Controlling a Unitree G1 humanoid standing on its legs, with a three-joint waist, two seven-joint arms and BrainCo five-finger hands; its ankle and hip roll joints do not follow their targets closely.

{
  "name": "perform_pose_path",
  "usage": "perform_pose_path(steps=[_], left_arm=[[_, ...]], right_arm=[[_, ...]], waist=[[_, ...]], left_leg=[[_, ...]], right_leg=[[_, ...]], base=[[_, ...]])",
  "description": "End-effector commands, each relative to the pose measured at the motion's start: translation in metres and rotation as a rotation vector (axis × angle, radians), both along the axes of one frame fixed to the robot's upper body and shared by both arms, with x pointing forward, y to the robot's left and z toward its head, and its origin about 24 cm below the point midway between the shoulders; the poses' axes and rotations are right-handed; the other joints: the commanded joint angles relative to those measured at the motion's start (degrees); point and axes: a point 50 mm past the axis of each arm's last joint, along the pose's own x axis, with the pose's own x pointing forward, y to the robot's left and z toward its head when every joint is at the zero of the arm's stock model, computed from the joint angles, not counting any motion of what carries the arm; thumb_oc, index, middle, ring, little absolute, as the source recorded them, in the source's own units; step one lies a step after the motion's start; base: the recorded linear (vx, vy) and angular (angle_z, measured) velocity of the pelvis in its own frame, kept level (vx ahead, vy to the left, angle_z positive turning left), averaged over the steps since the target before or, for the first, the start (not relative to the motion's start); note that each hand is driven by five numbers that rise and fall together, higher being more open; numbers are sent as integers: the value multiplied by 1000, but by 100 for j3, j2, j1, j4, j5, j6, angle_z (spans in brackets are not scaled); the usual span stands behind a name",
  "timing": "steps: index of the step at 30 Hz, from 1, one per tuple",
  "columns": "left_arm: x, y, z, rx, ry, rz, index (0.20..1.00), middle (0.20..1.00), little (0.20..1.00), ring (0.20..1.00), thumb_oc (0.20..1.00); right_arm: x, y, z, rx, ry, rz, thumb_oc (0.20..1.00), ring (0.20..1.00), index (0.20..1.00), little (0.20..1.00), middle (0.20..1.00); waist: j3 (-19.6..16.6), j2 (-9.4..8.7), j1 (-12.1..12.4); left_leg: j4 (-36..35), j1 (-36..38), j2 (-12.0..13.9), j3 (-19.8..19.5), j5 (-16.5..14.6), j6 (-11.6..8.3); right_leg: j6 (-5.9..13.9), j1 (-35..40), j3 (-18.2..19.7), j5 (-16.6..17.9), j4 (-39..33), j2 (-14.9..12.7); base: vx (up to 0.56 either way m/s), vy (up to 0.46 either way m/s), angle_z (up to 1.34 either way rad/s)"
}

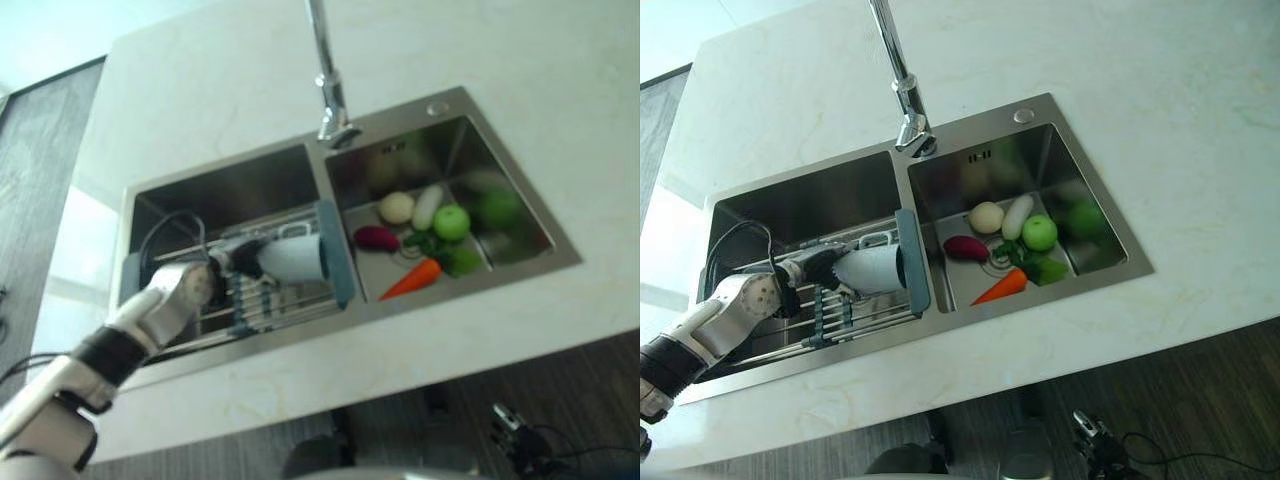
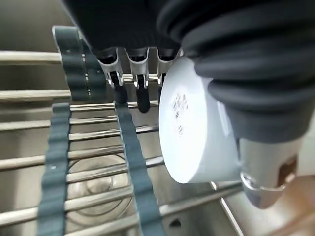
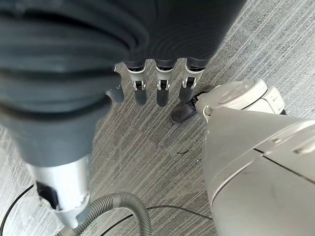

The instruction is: Place the dishes in the dishwasher.

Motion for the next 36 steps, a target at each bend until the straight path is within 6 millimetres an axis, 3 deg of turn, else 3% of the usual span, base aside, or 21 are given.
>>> perform_pose_path(steps=[1,6,12,13,14,29,36], left_arm=[[5,25,8,28,-106,130,1000,1000,1000,1000,1000],[3,24,1,16,-121,144,1000,1000,1000,1000,1000],[2,8,-2,30,-41,43,1000,1000,1000,1000,1000],[2,3,-1,32,-4,9,871,871,871,871,871],[2,0,0,38,24,-17,216,216,216,216,216],[1,-15,15,95,121,-141,200,200,200,200,200],[-1,-14,16,19,105,-129,200,200,200,200,200]], right_arm=[[7,13,-2,33,-38,-20,1000,1000,1000,1000,1000],[7,16,-2,35,-42,-23,1000,1000,1000,1000,1000],[12,14,-1,28,-49,-19,1000,1000,1000,1000,1000],[14,13,0,25,-50,-17,1000,1000,1000,1000,1000],[15,11,1,22,-49,-17,1000,1000,1000,1000,1000],[16,1,4,6,-48,-16,1000,1000,1000,1000,1000],[12,2,3,3,-39,-27,1000,1000,1000,1000,1000]], waist=[[-27,-214,-74],[-23,-222,-46],[-4,-200,-51],[0,-191,-67],[-1,-181,-75],[-23,-96,-153],[-102,-90,-101]], left_leg=[[4,-116,61,-622,50,-86],[4,-120,59,-648,52,-88],[4,-139,54,-642,58,-96],[4,-139,55,-630,55,-100],[4,-133,57,-615,53,-103],[4,-100,62,-515,36,-114],[4,-65,53,-506,22,-109]], right_leg=[[347,25,-133,299,34,-325],[344,30,-166,298,34,-326],[347,19,-173,301,34,-326],[352,15,-170,302,34,-323],[355,14,-169,307,34,-326],[377,2,-149,318,34,-337],[377,55,-210,296,34,-346]], base=[[0,0,0],[0,0,0],[0,0,0],[0,0,0],[0,0,0],[0,0,0],[0,0,0]])
